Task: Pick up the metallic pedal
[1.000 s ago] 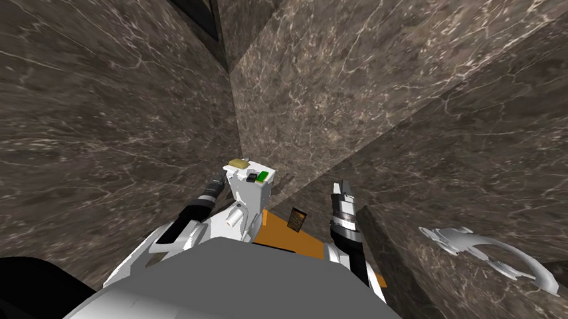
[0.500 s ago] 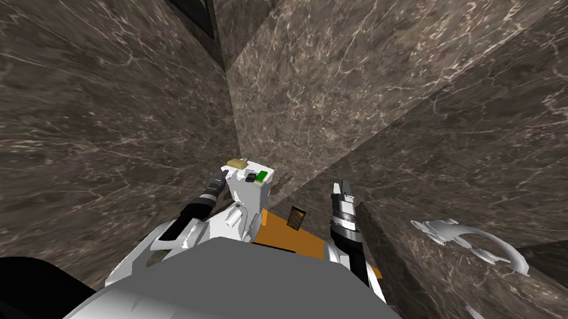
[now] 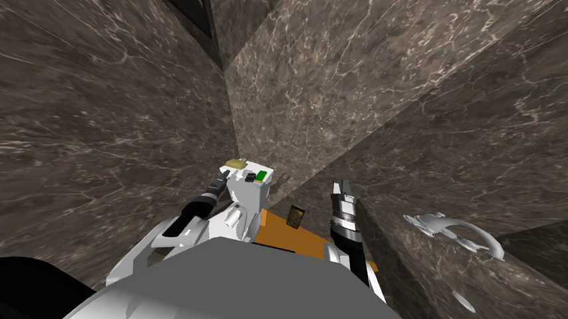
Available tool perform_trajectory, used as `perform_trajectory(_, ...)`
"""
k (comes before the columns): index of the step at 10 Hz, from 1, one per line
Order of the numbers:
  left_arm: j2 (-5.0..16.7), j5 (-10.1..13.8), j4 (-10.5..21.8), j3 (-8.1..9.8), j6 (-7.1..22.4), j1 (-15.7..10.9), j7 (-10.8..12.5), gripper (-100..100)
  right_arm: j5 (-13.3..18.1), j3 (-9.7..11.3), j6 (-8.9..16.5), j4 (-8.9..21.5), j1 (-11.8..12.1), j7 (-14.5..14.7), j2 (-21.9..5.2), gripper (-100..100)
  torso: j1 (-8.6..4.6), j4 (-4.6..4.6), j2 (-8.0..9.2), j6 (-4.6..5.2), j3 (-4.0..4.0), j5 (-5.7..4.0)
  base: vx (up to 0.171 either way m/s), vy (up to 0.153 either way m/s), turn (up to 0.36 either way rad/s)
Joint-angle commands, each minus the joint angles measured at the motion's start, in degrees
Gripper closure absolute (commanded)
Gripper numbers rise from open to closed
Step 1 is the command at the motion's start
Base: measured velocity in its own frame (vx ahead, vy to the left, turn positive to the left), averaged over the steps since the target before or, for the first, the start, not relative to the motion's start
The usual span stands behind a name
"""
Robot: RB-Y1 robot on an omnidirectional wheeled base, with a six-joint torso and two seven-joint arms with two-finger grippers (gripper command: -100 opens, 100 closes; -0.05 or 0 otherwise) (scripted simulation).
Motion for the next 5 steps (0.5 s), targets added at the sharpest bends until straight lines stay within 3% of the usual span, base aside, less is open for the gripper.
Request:
perform_trajectory(1, 0.1, -0.2, 0.0, -0.07, 0.6, -0.1, 0.0, -100, 0.0, 0.0, 0.0, 0.0, 0.0, 0.0, 0.0, 0, 0.0, 0.0, 0.0, 0.0, 0.0, 0.0, -0.005, 0.005, -0.015)
perform_trajectory(5, 0.1, -0.2, 0.0, -0.07, 0.6, -0.1, 0.0, -100, 0.0, 0.0, 0.0, 0.0, 0.0, 0.0, 0.0, 0, -0.08, -0.02, -0.08, -0.01, -0.04, -0.02, 0.001, -0.002, 0.005)
